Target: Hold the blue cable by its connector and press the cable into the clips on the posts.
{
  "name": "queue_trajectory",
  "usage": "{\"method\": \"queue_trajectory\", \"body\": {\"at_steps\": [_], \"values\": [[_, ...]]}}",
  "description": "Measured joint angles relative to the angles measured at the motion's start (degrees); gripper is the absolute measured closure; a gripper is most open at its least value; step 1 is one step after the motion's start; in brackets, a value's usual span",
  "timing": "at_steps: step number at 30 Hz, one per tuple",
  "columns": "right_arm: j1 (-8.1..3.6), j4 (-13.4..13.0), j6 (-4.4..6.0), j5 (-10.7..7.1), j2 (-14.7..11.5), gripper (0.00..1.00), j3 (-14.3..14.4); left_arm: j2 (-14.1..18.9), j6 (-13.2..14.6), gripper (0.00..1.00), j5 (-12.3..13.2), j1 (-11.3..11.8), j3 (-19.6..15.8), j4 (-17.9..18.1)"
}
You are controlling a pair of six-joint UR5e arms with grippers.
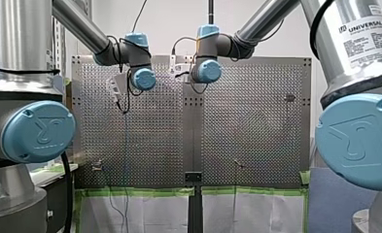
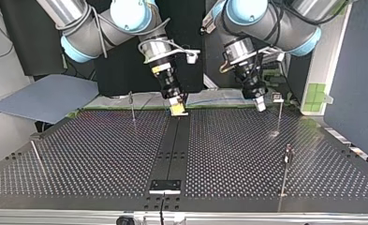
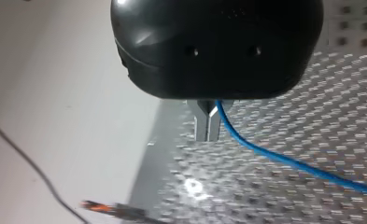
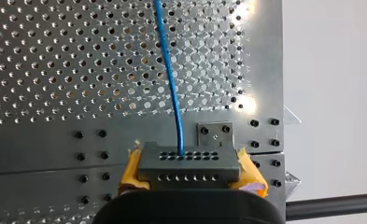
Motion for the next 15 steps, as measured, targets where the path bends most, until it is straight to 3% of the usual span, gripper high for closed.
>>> {"method": "queue_trajectory", "body": {"at_steps": [8, 15], "values": [[0.20, 4.31, 0.15, -0.69, 2.86, 1.00, -4.30, 4.77, 1.16, 1.00, 0.68, 1.86, 4.54, -4.79], [0.53, 7.04, 0.16, -1.31, 4.22, 1.00, -8.12, 8.06, 2.93, 1.00, 0.86, 3.20, 5.44, -8.28]]}}
